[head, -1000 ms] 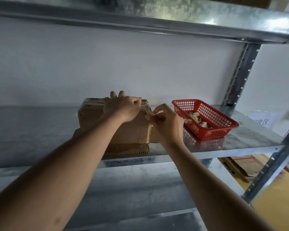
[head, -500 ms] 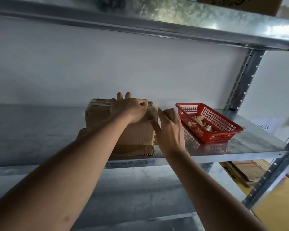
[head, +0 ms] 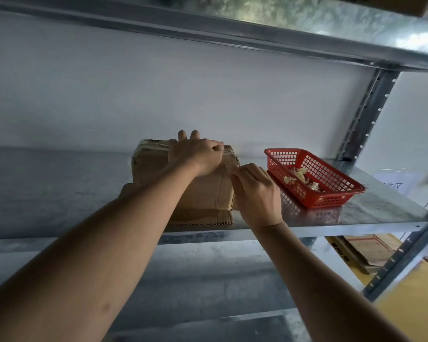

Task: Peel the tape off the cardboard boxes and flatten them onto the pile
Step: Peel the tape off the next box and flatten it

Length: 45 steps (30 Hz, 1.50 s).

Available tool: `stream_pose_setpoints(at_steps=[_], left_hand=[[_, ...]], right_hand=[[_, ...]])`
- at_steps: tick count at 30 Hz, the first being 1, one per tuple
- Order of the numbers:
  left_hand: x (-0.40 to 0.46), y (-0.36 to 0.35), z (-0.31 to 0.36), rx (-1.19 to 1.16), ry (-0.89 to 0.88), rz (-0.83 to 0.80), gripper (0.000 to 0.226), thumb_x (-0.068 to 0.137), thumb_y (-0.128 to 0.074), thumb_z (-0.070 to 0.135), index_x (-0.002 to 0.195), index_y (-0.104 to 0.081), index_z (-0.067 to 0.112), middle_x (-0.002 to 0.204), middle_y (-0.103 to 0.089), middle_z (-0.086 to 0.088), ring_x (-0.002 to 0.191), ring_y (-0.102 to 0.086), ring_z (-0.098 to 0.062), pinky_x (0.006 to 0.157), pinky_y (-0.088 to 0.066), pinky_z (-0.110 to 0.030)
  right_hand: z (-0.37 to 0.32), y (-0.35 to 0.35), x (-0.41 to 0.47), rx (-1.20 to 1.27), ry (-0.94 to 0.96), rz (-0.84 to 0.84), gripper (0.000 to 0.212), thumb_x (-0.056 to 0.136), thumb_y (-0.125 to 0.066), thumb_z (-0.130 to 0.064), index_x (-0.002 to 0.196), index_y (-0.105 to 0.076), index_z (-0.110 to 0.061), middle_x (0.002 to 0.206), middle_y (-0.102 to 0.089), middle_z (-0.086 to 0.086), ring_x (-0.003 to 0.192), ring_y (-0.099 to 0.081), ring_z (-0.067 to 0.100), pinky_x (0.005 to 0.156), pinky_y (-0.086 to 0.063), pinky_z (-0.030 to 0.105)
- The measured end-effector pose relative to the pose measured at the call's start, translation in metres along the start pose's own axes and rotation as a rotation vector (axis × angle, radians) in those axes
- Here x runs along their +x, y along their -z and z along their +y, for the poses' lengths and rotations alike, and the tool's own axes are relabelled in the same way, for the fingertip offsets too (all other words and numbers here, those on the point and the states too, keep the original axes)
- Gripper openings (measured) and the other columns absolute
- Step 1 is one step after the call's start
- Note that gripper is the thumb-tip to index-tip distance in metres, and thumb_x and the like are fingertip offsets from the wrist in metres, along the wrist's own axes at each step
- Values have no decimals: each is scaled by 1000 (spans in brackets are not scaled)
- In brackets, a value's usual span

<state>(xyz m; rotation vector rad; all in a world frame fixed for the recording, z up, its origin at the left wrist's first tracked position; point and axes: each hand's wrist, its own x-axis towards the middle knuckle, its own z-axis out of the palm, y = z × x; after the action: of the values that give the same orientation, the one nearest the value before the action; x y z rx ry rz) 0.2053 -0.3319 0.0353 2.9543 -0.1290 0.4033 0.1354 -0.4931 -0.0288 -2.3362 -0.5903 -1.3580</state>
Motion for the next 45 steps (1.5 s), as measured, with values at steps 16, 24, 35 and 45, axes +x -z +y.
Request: stream_pose_setpoints(at_steps=[16, 24, 35, 45], left_hand=[[3, 0, 23, 22, -82, -9, 55, 105, -16, 63, 144, -53, 50, 149, -50, -12, 139, -43, -42, 119, -22, -67], [15, -3, 66, -30, -128, -5, 46, 106, -26, 59, 138, -58, 50, 142, -55, -10, 130, -50, -40, 110, -36, -56], [42, -20, 109, -93, -116, -17, 45, 105, -28, 63, 133, -61, 52, 140, -62, 1, 122, -58, -32, 103, -49, -53], [38, -25, 113, -45, -89, 36, 47, 106, -27, 62, 139, -57, 49, 138, -63, 2, 100, -66, -27, 86, -58, -44]], right_hand=[[29, 8, 24, 264, -609, 17, 5, 95, -71, -19, 100, -68, -16, 87, -77, -5, 77, -71, 10, 62, -46, 15], [84, 27, 39, 145, -598, -52, 15, 95, -71, -15, 107, -80, -19, 115, -69, 6, 92, -59, 13, 66, -35, 11], [177, 47, 43, -83, -614, -298, 9, 94, -73, -10, 86, -76, -10, 81, -73, 5, 59, -61, 11, 44, -35, 20], [191, 44, 38, -173, -500, -517, 11, 98, -69, -21, 103, -77, -15, 96, -73, 6, 78, -67, 20, 70, -60, 34]])
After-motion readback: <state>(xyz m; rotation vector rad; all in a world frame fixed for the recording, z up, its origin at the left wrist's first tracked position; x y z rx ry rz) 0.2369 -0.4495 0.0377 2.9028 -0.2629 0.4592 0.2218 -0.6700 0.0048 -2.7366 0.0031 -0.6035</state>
